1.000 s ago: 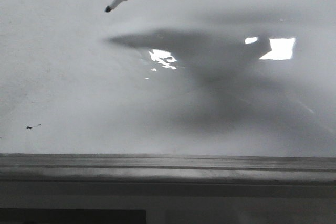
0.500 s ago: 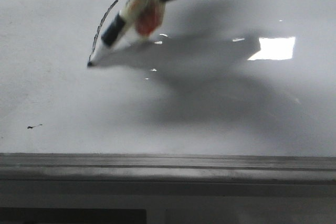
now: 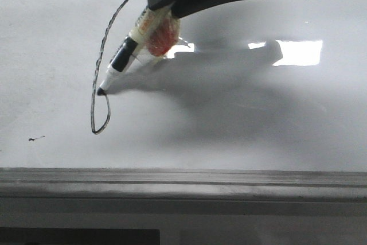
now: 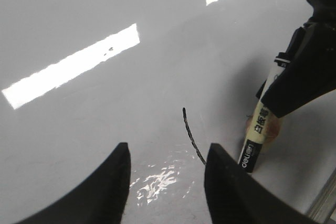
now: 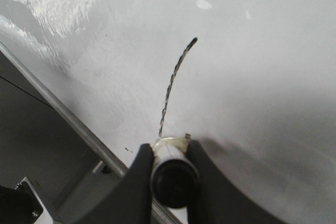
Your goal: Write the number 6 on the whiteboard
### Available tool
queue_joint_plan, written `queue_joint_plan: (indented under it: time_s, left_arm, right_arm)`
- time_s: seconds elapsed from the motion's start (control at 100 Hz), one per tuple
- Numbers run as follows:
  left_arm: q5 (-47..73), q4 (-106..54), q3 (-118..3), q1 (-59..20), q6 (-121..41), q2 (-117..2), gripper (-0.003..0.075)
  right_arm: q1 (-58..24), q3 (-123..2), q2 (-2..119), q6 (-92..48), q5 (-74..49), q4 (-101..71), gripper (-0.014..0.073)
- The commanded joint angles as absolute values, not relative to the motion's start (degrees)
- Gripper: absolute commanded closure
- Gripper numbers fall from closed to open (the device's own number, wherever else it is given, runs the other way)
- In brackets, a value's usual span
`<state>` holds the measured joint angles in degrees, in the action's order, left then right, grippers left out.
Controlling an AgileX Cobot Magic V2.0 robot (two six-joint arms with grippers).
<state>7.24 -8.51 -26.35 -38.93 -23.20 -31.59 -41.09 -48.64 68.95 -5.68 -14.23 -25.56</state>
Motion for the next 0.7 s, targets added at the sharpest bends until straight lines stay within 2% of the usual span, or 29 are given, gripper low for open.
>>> queue_joint_plan:
  time_s: [0.0, 0.22, 0.38, 0.49, 0.69]
  left_arm:
    - [3.07, -9.17, -28.26, -38.85, -22.57, -31.76, 0.0419]
    - [3.95, -9.41, -28.26, -39.56, -22.57, -31.76, 0.0419]
    - [10.35, -11.72, -28.26, -45.83, -22.57, -33.8, 0.0419]
    - [10.55, -11.32, -28.16, -50.64, -23.58, -36.52, 0.0419]
    - [11.63, -11.53, -28.16, -53.7, -23.56, -41.2, 0.0419]
  right_arm:
    - [-40.8, -50.77, 69.12, -7.12, -11.07, -23.91, 0.0657]
    - [-43.45, -50.77, 66.58, -7.12, -11.47, -23.91, 0.0657]
    - [-48.25, -50.77, 65.48, -7.12, -11.86, -23.91, 0.0657]
    - [-50.34, -50.77, 65.61, -7.12, -11.95, -23.81, 0.0657]
    - [-50.96, -50.77, 65.61, -7.12, -12.46, -23.7, 0.0657]
